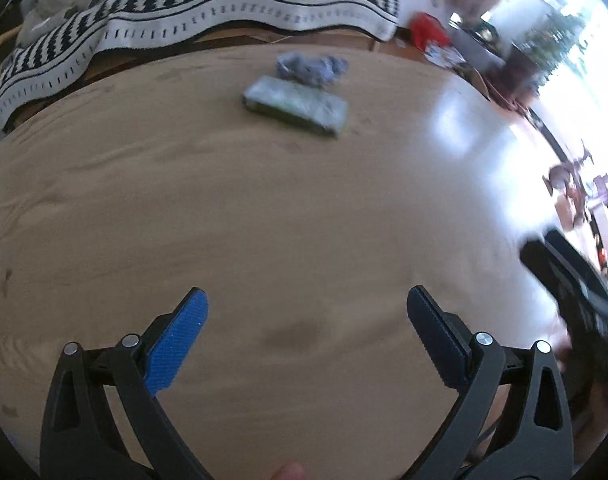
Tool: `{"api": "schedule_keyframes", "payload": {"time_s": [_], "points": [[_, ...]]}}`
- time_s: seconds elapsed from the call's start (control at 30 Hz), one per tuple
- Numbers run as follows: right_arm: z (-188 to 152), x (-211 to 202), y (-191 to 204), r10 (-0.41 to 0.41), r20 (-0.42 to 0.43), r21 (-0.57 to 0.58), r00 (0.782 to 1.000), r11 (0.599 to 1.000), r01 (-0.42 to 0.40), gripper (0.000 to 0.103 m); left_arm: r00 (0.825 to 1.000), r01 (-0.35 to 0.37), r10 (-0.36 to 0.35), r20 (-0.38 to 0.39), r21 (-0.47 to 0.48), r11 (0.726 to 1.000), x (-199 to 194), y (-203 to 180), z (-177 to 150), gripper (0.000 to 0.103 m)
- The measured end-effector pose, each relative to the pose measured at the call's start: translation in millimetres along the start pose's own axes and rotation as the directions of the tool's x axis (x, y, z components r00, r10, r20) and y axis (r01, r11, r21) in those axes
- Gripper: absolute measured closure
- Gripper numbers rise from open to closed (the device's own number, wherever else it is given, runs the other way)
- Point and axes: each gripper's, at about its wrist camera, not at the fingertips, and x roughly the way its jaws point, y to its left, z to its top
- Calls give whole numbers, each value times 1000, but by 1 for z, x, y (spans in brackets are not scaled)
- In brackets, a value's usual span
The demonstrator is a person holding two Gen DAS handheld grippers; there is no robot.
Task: Collect trash
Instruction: 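Move both open tools back over the table, then grasp the green-and-white printed box with the left tool while the right tool grasps the crumpled foil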
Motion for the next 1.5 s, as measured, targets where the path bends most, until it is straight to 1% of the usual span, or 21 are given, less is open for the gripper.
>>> {"api": "schedule_keyframes", "payload": {"time_s": [0.1, 0.17, 0.3, 0.37, 0.47, 0.6, 0.67, 0.77, 0.83, 0.93, 0.97, 1.07, 1.13, 1.23, 1.3, 1.4, 1.47, 1.5], "points": [[18, 17, -2, -4, 1, 8, 1000, 1000, 4, 6, 1000, -3, 3, -6, -53, 999, 23, 7, 38, 6], [29, 29, -8, -5, 4, 17, 1000, 1000, 5, 6, 1000, -8, 7, -14, -76, 997, 43, 1, 64, 6], [41, 50, -30, -11, -2, 34, 1000, 999, 11, 6, 998, -48, 46, -38, -48, 998, 77, -19, 98, 6], [48, 62, -38, -7, -10, 40, 1000, 999, 8, 6, 996, -76, 73, -59, -59, 995, 97, -23, 115, 6], [70, 85, -45, -11, -14, 31, 1000, 999, 11, 6, 995, -78, 69, -71, -128, 989, 110, -22, 124, 6], [98, 104, -45, 0, 4, 6, 1000, 1000, 0, 6, 994, -100, 91, -60, -169, 981, 119, -26, 141, 6], [110, 110, -47, 13, 13, 9, 1000, 1000, -13, 6, 991, -130, 122, -49, -198, 972, 124, -24, 151, 6], [118, 114, -52, 35, 16, 18, 999, 999, -35, 6, 986, -164, 159, -41, -225, 961, 132, -21, 165, 6], [119, 117, -57, 43, 11, 23, 999, 999, -43, 6, 980, -201, 198, -33, -204, 958, 137, -24, 169, 6], [119, 126, -63, 46, -7, 30, 999, 998, -46, 6, 966, -256, 258, -11, -168, 952, 139, -23, 165, 6], [120, 129, -63, 47, -10, 31, 999, 998, -47, 6, 961, -275, 277, -6, -142, 951, 138, -20, 161, 6], [121, 139, -61, 64, -16, 23, 998, 998, -63, 6, 960, -275, 279, 10, -137, 951, 130, 2, 153, 6], [122, 145, -58, 72, -21, 17, 997, 997, -72, 6, 959, -279, 282, 1, -150, 949, 124, 18, 149, 6], [129, 163, -44, 107, -45, -1, 993, 994, -107, 6, 961, -274, 275, -16, -135, 952, 119, 33, 147, 6], [135, 178, -28, 140, -77, -28, 987, 989, -142, 6, 962, -272, 271, -25, -138, 952, 117, 41, 147, 6], [146, 200, 2, 197, -132, -91, 972, 974, -210, 6, 963, -269, 269, -20, -154, 951, 116, 48, 148, 6], [154, 217, 25, 200, -155, -146, 967, 964, -223, 6, 966, -258, 259, -12, -156, 954, 116, 49, 150, 6], [157, 223, 31, 194, -162, -164, 968, 962, -220, 6, 966, -259, 260, -8, -138, 956, 117, 48, 151, 6]]}}
